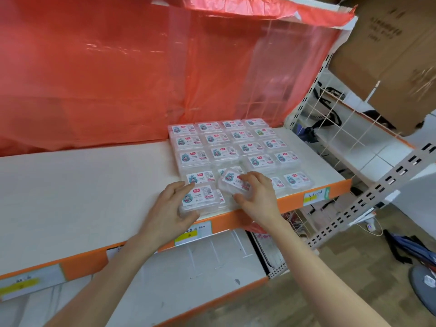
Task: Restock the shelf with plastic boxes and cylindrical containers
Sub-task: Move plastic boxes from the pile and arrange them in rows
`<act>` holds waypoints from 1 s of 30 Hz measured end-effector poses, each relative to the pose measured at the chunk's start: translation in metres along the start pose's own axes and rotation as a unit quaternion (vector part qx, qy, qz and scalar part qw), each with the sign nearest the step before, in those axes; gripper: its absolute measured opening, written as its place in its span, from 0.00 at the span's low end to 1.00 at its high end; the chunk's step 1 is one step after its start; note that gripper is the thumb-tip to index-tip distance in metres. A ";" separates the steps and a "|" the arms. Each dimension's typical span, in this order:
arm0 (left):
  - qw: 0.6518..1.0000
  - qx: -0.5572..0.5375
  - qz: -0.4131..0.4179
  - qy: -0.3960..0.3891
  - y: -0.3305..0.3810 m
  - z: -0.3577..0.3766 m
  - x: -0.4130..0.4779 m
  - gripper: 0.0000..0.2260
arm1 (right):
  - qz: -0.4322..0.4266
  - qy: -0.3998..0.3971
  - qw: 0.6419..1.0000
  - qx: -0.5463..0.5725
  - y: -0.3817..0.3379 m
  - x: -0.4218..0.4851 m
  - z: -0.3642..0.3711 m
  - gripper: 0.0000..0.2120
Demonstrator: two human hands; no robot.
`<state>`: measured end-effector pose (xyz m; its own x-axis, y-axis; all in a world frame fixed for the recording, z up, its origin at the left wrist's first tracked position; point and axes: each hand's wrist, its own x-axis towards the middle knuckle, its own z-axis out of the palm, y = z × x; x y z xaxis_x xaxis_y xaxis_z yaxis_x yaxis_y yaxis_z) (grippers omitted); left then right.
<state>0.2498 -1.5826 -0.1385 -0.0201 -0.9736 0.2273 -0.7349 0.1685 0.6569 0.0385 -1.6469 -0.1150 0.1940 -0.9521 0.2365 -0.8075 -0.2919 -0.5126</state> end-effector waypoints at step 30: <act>1.000 0.004 0.012 0.018 -0.012 0.008 -0.002 0.29 | -0.204 0.106 0.973 -0.019 -0.003 0.019 0.011 0.18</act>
<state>0.2534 -1.5843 -0.1526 -0.0132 -0.9633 0.2680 -0.7393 0.1899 0.6461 0.0504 -1.6648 -0.1183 0.3865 -0.7169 0.5803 -0.7084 -0.6336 -0.3109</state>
